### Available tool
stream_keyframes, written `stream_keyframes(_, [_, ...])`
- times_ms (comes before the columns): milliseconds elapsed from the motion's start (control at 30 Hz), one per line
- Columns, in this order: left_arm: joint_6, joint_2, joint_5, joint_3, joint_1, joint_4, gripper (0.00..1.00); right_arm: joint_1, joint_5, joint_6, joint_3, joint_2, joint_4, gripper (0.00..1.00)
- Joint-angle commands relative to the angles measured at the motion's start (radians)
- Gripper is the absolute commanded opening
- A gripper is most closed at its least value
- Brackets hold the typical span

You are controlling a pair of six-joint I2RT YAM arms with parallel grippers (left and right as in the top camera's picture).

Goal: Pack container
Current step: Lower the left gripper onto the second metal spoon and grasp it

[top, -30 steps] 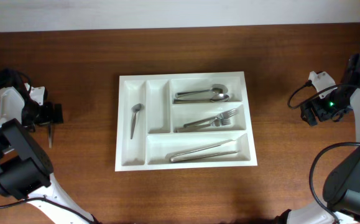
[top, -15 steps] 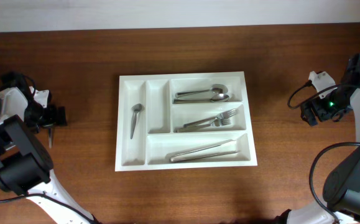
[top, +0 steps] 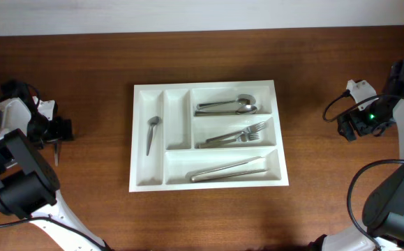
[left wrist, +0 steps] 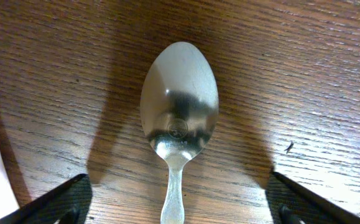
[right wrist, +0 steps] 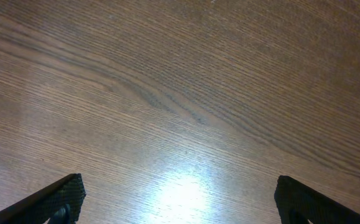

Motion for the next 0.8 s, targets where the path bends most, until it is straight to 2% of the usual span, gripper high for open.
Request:
stream_keyframes(0, [0.017,0.01,-0.003,-0.003,-0.001,0.005,0.74,0.0,-0.016,-0.007,-0.006,0.002,0.0,0.99])
stream_keyframes(133, [0.017,0.009,-0.003,-0.003,-0.001,0.005,0.64,0.0,-0.016,-0.007,-0.006,0.002,0.0,0.99])
stream_keyframes(233, [0.016,0.01,-0.003,-0.003,-0.001,0.005,0.5,0.0,-0.016,-0.007,-0.006,0.002,0.0,0.99])
stream_keyframes(400, [0.016,0.01,-0.003,-0.003,-0.001,0.005,0.34,0.0,-0.016,-0.007,-0.006,0.002,0.0,0.99])
stream_keyframes(767, [0.007,0.009,-0.007,0.011,-0.001,-0.009,0.19,0.0,-0.016,-0.007,-0.006,0.002,0.0,0.99])
